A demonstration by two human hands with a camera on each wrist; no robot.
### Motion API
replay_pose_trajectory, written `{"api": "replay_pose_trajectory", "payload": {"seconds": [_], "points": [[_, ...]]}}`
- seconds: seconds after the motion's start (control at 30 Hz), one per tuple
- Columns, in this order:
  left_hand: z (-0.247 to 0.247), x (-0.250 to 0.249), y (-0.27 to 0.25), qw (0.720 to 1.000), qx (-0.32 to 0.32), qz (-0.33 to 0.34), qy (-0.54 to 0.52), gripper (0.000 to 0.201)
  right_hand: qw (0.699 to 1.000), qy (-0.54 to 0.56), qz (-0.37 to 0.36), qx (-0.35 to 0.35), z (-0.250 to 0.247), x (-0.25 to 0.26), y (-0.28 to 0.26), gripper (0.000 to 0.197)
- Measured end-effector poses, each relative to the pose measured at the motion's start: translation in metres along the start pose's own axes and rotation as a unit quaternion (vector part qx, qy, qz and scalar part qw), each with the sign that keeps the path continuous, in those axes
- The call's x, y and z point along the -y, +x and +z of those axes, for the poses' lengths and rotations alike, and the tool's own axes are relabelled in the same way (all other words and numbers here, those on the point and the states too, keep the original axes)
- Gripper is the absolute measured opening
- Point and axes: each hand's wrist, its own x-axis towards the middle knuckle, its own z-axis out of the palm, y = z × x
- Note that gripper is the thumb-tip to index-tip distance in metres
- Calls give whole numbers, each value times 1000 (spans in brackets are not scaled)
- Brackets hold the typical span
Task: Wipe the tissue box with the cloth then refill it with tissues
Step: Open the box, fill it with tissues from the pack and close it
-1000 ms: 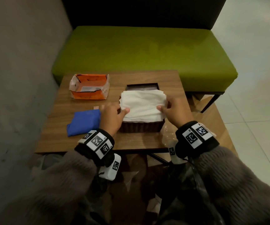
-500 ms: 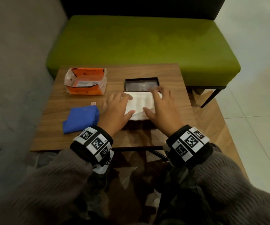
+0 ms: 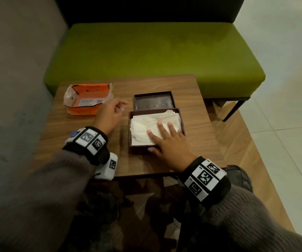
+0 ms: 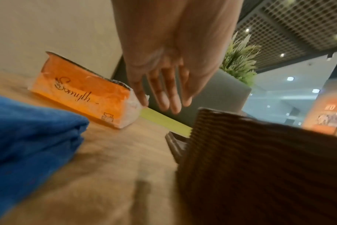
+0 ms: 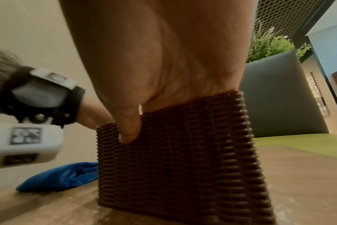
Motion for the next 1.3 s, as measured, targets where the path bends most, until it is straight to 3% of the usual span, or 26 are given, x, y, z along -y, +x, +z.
{"api": "replay_pose_trajectory", "payload": {"seconds": [0.1,0.2,0.53,0.73,0.9,1.0,1.07,1.17,1.3], "points": [[9,6,25,970,191,-5,147,49,1000,3,-1,5,-3,-12,-3,60],[26,8,41,935,248,21,252,54,1000,4,-6,14,-5,-19,-2,59],[27,-1,45,956,123,95,250,14,999,8,-11,31,-5,-18,-1,55],[-4,-18,40,957,88,109,254,20,999,14,-2,30,-6,-15,0,62],[-35,-43,27,971,-87,145,166,24,999,35,1,23,-10,-15,-5,72],[-60,-63,9,961,-184,184,98,30,992,108,14,-62,-19,-12,-16,78],[-72,-70,-4,948,-240,204,36,29,966,206,24,-156,-26,-11,-23,75],[-78,-75,-17,943,-258,176,-112,25,876,395,51,-272,-37,-16,-30,66],[-58,-77,-25,952,-216,76,-205,16,757,578,89,-292,-49,-31,-25,52]]}}
